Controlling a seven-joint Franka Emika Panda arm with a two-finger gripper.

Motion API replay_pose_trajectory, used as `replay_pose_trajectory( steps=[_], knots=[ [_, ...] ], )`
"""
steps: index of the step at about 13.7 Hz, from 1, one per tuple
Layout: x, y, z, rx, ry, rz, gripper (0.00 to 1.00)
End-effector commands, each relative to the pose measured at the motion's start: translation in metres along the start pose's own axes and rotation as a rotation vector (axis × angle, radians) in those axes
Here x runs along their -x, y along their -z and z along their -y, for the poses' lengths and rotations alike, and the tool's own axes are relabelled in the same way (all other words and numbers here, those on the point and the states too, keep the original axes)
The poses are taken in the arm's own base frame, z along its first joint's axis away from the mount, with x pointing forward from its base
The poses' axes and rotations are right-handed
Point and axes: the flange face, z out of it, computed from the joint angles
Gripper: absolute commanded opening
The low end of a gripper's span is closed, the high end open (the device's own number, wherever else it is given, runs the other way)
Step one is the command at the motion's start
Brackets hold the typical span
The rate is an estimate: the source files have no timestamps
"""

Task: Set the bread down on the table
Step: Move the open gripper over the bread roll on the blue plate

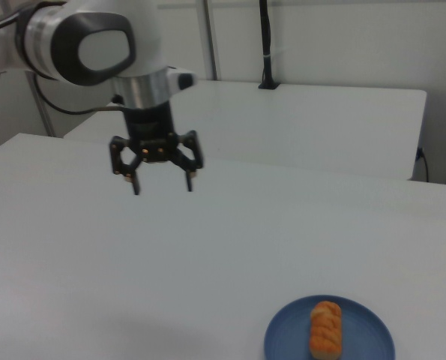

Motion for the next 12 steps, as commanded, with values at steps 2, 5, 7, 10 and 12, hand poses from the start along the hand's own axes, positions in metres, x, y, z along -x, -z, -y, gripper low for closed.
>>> replay_pose_trajectory(
  steps=[2, 5, 7, 10, 12],
  knots=[
    [0.032, -0.011, -0.078, 0.113, -0.059, -0.069, 1.0],
    [0.049, -0.036, -0.118, 0.158, -0.129, -0.082, 1.0],
    [0.059, -0.06, -0.142, 0.187, -0.169, -0.082, 1.0],
    [0.064, -0.096, -0.167, 0.218, -0.21, -0.086, 1.0],
    [0.068, -0.117, -0.179, 0.217, -0.235, -0.083, 1.0]
  ],
)
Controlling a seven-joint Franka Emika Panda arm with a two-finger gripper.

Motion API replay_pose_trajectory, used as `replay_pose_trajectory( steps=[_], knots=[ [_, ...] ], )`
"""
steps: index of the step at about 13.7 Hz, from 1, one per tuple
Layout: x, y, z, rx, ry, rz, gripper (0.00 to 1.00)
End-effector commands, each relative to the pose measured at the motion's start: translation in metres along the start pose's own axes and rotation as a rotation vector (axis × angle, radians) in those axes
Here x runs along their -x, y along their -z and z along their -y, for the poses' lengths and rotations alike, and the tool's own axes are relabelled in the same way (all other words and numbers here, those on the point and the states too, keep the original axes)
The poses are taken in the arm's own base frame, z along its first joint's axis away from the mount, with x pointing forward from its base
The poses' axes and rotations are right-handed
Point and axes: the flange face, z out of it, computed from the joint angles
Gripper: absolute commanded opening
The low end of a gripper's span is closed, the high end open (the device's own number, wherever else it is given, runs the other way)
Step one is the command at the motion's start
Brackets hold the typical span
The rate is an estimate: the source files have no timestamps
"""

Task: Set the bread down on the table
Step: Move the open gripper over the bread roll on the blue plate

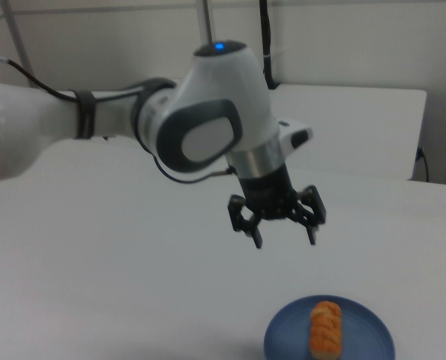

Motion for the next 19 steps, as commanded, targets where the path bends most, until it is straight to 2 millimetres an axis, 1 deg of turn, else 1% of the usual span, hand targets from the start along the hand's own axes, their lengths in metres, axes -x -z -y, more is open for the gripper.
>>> replay_pose_trajectory(
  steps=[1, 3, 5, 10, 17, 19],
  knots=[
    [0.004, -0.04, -0.013, -0.001, -0.033, -0.001, 1.0],
    [0.008, -0.059, -0.019, 0.005, -0.047, 0.009, 1.0],
    [0.008, -0.087, -0.018, 0.015, -0.052, 0.017, 1.0],
    [0.014, -0.134, -0.024, 0.04, -0.066, 0.038, 1.0],
    [0.013, -0.177, -0.018, 0.064, -0.044, 0.053, 0.99],
    [0.014, -0.182, -0.016, 0.065, -0.032, 0.065, 0.94]
  ],
)
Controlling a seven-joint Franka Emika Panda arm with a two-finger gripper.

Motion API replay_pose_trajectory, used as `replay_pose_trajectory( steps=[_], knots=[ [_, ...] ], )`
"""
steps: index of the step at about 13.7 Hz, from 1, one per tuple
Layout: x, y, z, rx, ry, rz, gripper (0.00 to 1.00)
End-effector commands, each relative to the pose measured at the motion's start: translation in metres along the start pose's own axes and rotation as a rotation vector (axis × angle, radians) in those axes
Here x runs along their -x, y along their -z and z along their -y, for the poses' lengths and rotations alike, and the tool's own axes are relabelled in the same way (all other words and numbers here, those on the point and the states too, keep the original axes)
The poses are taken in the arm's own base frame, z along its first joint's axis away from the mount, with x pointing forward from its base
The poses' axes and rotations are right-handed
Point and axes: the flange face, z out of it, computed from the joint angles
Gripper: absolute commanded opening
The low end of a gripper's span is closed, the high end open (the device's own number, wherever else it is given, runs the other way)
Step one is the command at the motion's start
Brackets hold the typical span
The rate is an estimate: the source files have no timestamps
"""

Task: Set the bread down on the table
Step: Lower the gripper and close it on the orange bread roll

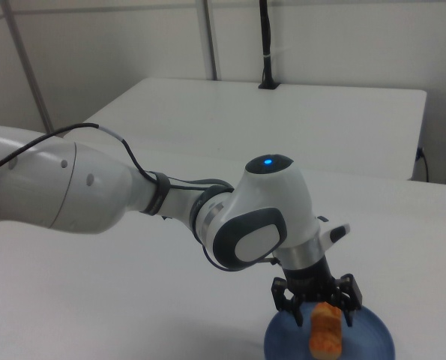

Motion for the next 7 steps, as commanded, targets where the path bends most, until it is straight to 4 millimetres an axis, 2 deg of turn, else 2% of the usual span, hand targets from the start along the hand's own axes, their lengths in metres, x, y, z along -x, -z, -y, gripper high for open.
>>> replay_pose_trajectory(
  steps=[1, 3, 4, 5, 7],
  knots=[
    [0.0018, -0.0087, 0.0042, 0.01, 0.016, -0.002, 0.88],
    [0.0045, -0.0121, 0.0056, 0.005, 0.026, 0.006, 0.69],
    [0.0068, -0.0127, 0.0037, 0.005, 0.022, 0.007, 0.51],
    [0.0076, -0.0129, 0.003, 0.004, 0.021, 0.007, 0.4],
    [0.0078, -0.0122, 0.003, 0.003, 0.028, 0.008, 0.31]
  ],
)
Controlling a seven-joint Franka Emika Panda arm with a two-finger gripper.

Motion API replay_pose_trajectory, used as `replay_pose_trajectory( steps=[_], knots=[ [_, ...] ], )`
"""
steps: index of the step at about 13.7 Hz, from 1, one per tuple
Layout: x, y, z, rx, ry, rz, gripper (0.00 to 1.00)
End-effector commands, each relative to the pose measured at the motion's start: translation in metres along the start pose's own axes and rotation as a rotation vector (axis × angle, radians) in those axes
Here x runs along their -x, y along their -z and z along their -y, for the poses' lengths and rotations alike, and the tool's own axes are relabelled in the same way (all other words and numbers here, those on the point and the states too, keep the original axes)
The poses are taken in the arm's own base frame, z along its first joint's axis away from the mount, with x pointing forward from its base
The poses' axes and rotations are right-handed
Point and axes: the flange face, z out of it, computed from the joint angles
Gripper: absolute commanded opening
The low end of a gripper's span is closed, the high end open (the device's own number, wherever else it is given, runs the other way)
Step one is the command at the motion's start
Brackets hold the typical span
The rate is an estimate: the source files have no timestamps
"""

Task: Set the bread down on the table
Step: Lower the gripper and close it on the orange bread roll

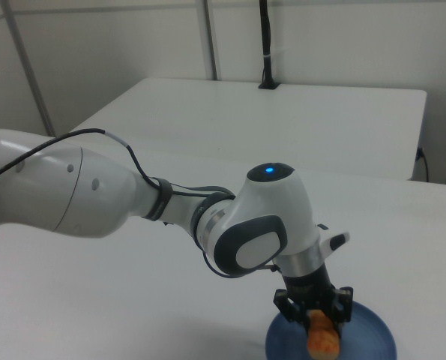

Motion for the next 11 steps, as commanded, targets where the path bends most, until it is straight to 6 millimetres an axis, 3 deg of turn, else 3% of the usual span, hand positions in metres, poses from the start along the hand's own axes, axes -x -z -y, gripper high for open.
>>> replay_pose_trajectory(
  steps=[1, 7, 10, 11],
  knots=[
    [0.006, 0.002, -0.001, 0.007, 0.036, -0.004, 0.25],
    [0.012, 0.034, -0.01, -0.007, 0.023, -0.016, 0.24],
    [0.014, 0.075, -0.01, -0.025, 0.018, -0.039, 0.24],
    [0.009, 0.101, -0.006, -0.042, 0.022, -0.052, 0.24]
  ],
)
